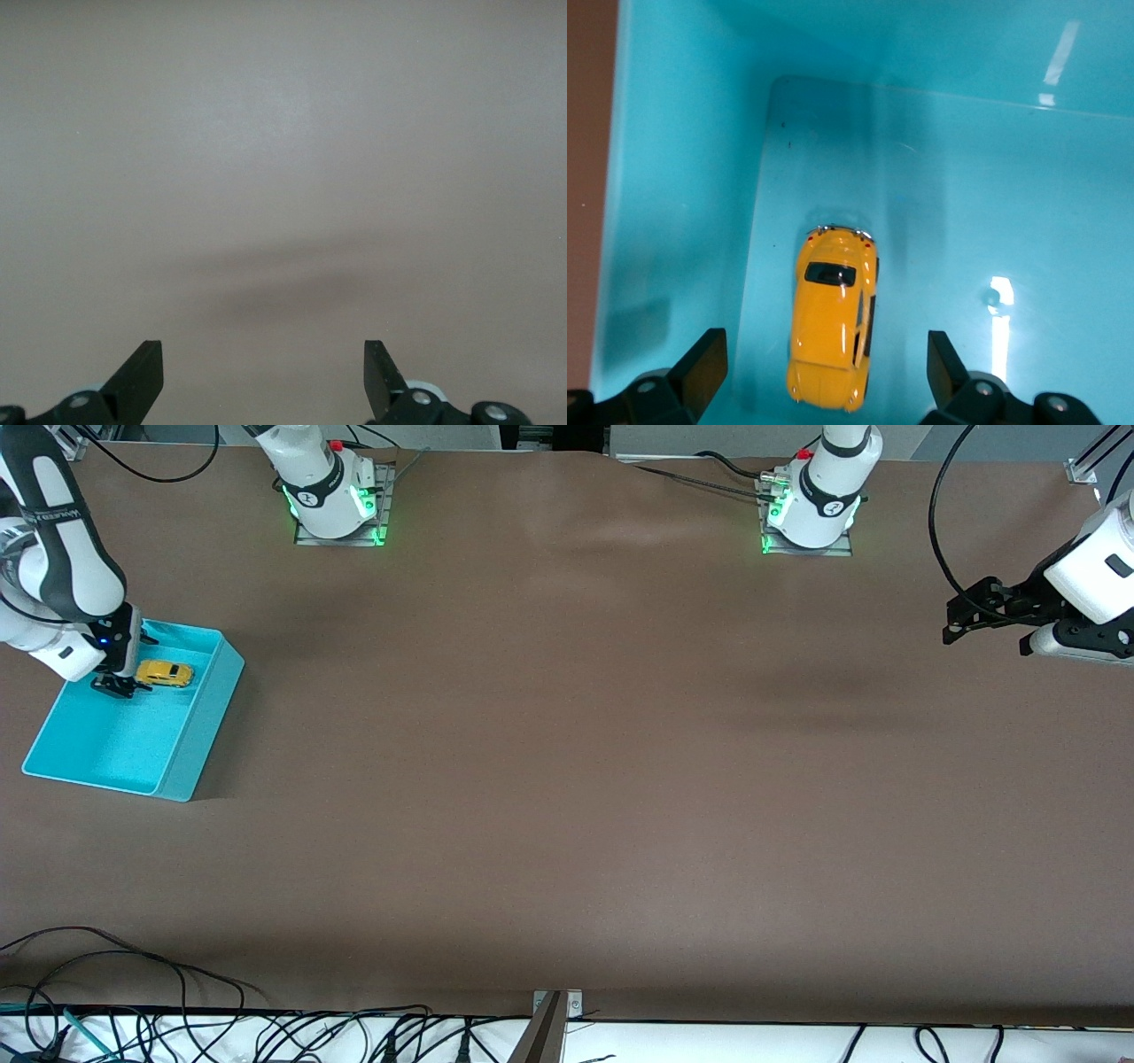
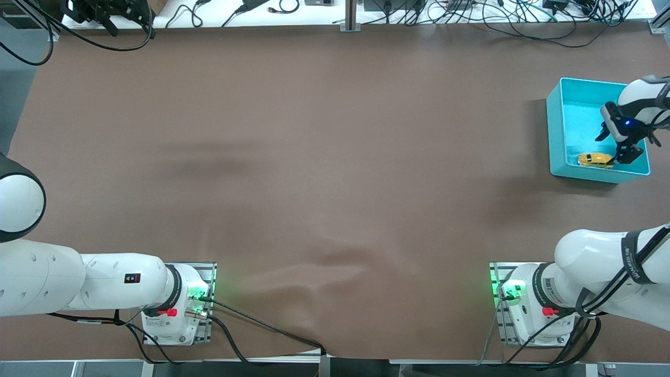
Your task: Wind up and store yellow beetle car
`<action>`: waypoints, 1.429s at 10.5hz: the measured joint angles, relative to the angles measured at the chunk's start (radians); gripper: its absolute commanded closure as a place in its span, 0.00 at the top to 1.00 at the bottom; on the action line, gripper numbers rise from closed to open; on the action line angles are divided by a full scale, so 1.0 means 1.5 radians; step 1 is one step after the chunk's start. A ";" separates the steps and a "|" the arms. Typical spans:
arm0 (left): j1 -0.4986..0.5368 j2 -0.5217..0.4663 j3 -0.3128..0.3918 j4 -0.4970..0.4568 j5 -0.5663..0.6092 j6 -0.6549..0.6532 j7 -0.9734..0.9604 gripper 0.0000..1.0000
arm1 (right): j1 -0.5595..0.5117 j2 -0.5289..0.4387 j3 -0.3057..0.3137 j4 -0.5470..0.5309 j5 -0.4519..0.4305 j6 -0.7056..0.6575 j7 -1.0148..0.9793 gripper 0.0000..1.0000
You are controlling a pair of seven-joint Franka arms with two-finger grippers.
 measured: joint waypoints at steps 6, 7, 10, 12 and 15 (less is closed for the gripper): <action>0.000 0.000 0.000 0.000 0.000 -0.002 0.000 1.00 | 0.117 -0.066 0.016 0.117 0.038 -0.166 0.324 1.00; 0.000 0.000 0.000 0.000 0.000 -0.002 0.000 1.00 | 0.146 -0.067 0.017 0.145 0.051 -0.188 0.395 1.00; 0.000 0.000 -0.002 0.000 0.000 -0.002 0.000 1.00 | 0.206 -0.088 0.041 0.197 0.060 -0.257 0.634 1.00; 0.000 0.000 -0.002 0.000 0.000 -0.003 0.000 1.00 | 0.240 -0.131 0.065 0.206 0.062 -0.290 0.835 1.00; 0.000 0.000 -0.002 0.000 0.000 -0.003 0.000 1.00 | 0.322 -0.192 0.071 0.210 0.062 -0.314 1.110 1.00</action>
